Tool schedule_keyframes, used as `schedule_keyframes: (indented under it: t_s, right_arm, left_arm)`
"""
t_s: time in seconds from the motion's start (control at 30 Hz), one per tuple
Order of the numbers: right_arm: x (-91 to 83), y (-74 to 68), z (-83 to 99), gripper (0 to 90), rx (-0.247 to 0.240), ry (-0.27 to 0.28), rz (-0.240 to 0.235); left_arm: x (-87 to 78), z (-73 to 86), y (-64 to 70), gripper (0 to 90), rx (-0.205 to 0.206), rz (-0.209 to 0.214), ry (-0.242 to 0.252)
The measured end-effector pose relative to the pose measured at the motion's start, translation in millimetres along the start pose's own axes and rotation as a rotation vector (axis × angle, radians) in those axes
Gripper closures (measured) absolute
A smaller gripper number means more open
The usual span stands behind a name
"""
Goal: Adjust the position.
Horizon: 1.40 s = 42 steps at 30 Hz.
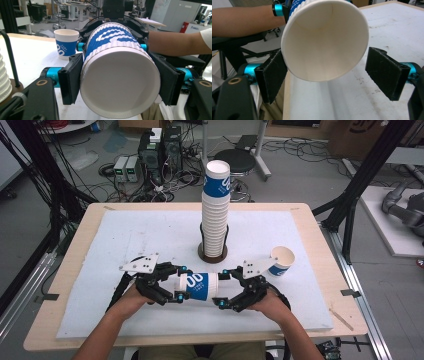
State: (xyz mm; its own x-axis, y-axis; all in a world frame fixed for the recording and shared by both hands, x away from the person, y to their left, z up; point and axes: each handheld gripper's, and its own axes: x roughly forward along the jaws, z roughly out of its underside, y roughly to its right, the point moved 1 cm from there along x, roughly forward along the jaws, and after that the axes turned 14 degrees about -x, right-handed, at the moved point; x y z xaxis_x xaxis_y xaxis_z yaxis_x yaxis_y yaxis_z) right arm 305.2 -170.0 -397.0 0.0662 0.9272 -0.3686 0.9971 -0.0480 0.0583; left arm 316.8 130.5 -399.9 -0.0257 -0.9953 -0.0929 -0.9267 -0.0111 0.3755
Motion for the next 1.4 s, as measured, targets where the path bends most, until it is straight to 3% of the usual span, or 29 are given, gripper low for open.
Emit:
schedule_keyframes:
  t_s: [0.03, 0.1, 0.27, 0.47, 0.8, 0.9, 1.0, 1.1, 1.23, 1.4]
  right_arm:
    - [0.0, 1.0, 0.1, 18.3, -0.011, 0.001, 0.017]
    - [0.4, 0.2, -0.2, 18.3, 0.000, 0.006, -0.007]
    - [2.1, 0.7, -0.5, 18.5, -0.011, 0.010, -0.012]
    - [0.4, 0.8, -1.4, 27.2, -0.038, 0.020, -0.016]
    - [0.2, 1.1, -0.5, 32.7, -0.046, -0.009, -0.014]
    - [0.2, 1.0, -0.3, 33.0, -0.046, -0.016, -0.014]
    - [0.5, 1.3, -0.5, 33.1, -0.046, -0.020, -0.019]
    - [0.6, 1.4, -0.9, 33.1, -0.045, -0.032, -0.022]
    - [-1.8, 3.3, -2.7, 33.2, -0.046, -0.058, -0.017]
    - [-4.7, 5.5, -10.7, 33.1, -0.073, -0.133, -0.007]
  left_arm:
    - [0.1, 0.0, 0.1, 30.4, -0.001, 0.000, 0.000]
    - [0.6, 0.2, 0.1, 30.4, -0.004, 0.006, 0.004]
    - [2.0, 0.9, -0.2, 30.4, -0.004, 0.010, 0.000]
    - [1.4, 1.9, -0.1, 31.4, -0.001, 0.011, 0.006]
    - [2.4, 4.3, 1.5, 31.5, -0.004, -0.028, -0.034]
    - [3.4, 4.9, 2.5, 30.3, -0.015, -0.060, -0.054]
    - [4.8, 6.4, 1.0, 18.9, -0.096, -0.095, -0.068]
    - [3.5, 6.2, 2.3, 16.7, -0.108, -0.129, -0.095]
    - [0.4, 1.5, 6.3, 16.7, -0.085, -0.161, -0.141]
    - [-0.7, -7.6, 11.8, 16.7, -0.050, -0.188, -0.196]
